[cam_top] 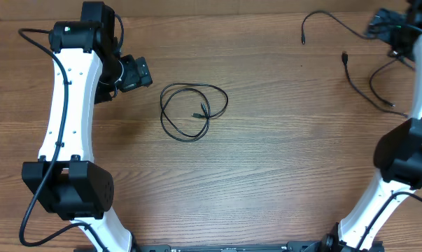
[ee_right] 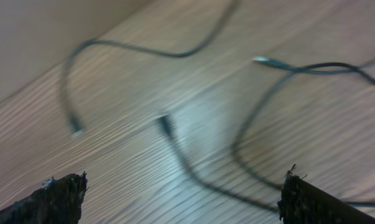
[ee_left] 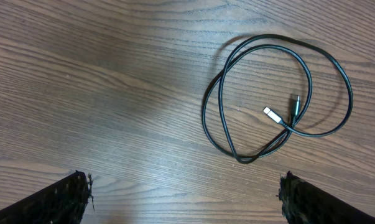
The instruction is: Untangle cables
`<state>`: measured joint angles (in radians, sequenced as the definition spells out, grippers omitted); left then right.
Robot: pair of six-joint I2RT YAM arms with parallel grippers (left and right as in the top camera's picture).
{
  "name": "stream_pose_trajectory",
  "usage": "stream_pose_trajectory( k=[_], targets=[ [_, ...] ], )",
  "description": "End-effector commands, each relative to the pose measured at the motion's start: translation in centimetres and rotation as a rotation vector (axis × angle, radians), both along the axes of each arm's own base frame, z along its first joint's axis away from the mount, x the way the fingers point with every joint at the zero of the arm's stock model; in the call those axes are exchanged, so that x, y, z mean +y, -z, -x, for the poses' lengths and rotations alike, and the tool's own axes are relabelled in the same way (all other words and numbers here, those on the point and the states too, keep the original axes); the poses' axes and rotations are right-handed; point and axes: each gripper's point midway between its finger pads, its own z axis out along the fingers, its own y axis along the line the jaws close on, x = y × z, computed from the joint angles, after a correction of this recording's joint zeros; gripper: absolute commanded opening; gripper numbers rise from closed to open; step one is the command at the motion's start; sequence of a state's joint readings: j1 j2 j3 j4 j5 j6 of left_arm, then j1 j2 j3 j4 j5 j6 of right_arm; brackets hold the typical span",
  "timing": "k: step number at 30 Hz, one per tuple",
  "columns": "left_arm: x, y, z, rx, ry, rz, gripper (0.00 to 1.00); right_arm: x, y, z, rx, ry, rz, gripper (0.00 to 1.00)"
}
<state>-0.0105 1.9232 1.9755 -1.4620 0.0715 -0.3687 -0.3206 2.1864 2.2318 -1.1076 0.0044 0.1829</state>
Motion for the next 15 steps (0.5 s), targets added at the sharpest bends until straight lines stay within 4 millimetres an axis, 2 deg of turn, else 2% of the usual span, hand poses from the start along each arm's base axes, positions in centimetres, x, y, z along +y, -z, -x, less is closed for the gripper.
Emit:
stream_pose_trajectory(
  k=[1,6,11,15],
  targets=[
    [0.1,-0.1,-0.1,-0.005,-0.023,0.007,1.0,-3.1,4.2,0.0,0.057,0.057,-0.019,1.0],
    [0.1,-0.1,-0.1,-0.005,-0.023,0.007,1.0,-5.0,8.9,-0.5,0.101,0.084,-0.042,0.96],
    [0.1,-0.1,-0.1,-0.005,-0.023,0.007,0.99,-5.5,12.0,-1.1,0.123,0.101,-0.049,0.91],
    [0.1,-0.1,-0.1,-0.005,-0.023,0.007,1.0,-6.4,14.4,-0.6,0.158,0.209,-0.047,0.86]
  ],
)
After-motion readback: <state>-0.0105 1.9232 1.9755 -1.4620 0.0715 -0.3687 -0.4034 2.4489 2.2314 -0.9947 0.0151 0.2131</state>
